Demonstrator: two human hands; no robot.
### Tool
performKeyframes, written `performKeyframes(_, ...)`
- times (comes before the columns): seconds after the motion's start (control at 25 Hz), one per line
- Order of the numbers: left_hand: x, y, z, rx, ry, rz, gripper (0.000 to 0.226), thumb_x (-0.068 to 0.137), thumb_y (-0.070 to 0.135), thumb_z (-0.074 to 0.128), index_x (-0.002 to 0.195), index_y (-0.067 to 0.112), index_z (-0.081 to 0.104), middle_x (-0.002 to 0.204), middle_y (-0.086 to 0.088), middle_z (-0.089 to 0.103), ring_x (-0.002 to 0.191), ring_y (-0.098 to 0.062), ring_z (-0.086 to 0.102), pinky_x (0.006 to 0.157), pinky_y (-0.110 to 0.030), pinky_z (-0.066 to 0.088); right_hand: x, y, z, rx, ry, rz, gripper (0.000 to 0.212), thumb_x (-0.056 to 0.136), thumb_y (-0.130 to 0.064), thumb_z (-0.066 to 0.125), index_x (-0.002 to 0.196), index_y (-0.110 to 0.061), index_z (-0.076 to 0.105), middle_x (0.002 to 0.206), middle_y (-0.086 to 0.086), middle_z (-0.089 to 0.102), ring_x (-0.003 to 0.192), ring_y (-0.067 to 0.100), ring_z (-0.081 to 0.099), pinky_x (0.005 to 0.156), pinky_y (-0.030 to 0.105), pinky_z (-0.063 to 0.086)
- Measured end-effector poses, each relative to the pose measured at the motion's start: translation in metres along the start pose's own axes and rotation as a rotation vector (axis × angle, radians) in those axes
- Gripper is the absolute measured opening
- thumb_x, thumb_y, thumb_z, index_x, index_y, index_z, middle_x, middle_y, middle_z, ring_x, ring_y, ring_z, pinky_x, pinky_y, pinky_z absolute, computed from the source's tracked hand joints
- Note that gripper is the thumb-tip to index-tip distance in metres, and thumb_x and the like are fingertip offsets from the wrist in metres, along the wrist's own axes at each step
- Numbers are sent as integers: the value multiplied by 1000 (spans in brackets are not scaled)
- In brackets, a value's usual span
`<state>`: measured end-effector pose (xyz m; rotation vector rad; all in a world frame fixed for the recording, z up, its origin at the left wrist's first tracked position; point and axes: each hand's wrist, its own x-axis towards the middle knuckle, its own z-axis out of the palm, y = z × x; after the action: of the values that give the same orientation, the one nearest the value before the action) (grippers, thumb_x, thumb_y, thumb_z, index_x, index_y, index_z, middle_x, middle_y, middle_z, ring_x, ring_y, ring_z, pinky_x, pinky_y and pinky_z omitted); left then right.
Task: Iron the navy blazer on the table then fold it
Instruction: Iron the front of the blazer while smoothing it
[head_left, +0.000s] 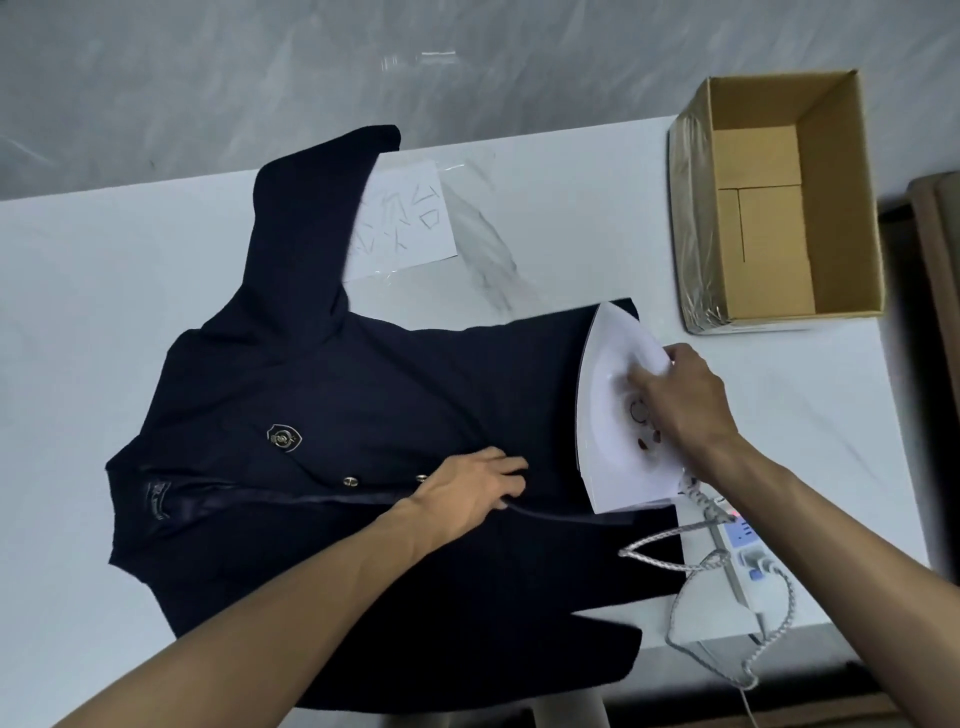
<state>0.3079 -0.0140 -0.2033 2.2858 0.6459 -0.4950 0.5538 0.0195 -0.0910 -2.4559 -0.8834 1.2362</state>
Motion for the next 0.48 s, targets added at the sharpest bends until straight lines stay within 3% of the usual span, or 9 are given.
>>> performKeyframes(0.12,-13,-2,-3,-213,8,-39,26,101,27,55,125,21,61,156,7,38,139,-12,37,111,-31,37,-10,5,17,-55,-59,-16,22,90,-29,56,105,-15,51,83,5,62,66,21,61,49,30,45)
performKeyframes(0.2,-26,-13,-12,-312,218,-170,27,99,30,57,125,23,62,148,8,48,130,-10,45,109,-34,40,-16,10,40,-120,-90,-51,25,89,-31,54,109,-17,49,87,6,63,72,25,62,57,38,51)
performKeyframes(0.28,-40,-34,-29,-368,537,-438,26,97,27,61,123,21,61,132,8,58,118,-11,50,101,-34,45,-20,13,65,-225,-112,-120,31,93,-28,50,121,-15,45,90,4,61,72,24,58,58,35,47)
performKeyframes(0.36,-53,-63,-53,-383,771,-753,37,94,24,66,128,16,56,132,1,55,119,-17,47,98,-29,42,-23,12,85,-320,-108,-170,38,96,-23,48,131,-9,41,92,4,57,69,21,53,57,32,39)
performKeyframes(0.48,-64,-119,-90,-533,916,-1057,61,90,26,71,141,7,43,144,-9,44,133,-26,39,107,-31,33,-22,-2,92,-528,-33,-183,46,95,-25,52,135,-6,38,110,10,55,81,22,52,61,30,38)
